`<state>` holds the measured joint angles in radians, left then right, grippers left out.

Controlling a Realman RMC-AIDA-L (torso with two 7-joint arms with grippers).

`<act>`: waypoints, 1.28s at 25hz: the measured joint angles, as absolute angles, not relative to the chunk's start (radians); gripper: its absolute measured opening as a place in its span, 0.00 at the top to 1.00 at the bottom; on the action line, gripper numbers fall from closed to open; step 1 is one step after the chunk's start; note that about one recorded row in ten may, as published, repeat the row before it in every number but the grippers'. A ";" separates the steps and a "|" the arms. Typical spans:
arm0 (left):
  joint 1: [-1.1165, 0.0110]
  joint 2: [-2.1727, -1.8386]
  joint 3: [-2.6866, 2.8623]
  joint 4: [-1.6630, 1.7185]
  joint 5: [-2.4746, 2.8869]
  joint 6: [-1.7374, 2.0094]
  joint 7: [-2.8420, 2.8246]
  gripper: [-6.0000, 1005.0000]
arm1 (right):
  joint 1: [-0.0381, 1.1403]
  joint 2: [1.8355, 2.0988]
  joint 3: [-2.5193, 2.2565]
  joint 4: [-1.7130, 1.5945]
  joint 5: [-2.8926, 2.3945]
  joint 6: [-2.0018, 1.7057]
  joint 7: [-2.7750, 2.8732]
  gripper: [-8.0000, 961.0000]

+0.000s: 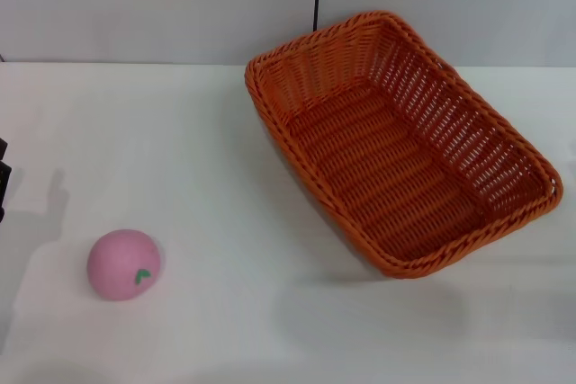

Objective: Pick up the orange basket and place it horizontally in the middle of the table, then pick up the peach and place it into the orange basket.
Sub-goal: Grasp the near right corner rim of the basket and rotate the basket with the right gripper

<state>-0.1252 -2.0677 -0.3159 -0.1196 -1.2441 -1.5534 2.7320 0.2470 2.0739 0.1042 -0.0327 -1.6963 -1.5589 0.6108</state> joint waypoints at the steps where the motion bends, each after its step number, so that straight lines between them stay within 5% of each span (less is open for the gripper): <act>1: -0.125 -2.068 -0.316 -0.120 -1.244 -1.551 2.732 0.47 | 0.247 2.074 0.104 -0.034 -1.696 -1.561 0.611 0.44; 14: -0.123 -2.068 -0.311 -0.121 -1.244 -1.544 2.730 0.47 | 0.253 2.073 0.062 -0.112 -1.697 -1.579 0.681 0.44; 24: -0.123 -2.068 -0.306 -0.125 -1.244 -1.549 2.730 0.47 | 0.263 2.070 -0.232 -0.773 -1.801 -1.634 1.408 0.44; 28: -0.121 -2.068 -0.297 -0.125 -1.243 -1.549 2.730 0.47 | 0.312 2.045 -0.259 -1.067 -1.961 -1.719 1.726 0.44; 32: -0.113 -2.068 -0.293 -0.127 -1.243 -1.552 2.729 0.47 | 0.418 1.984 -0.262 -1.223 -2.157 -1.835 1.963 0.44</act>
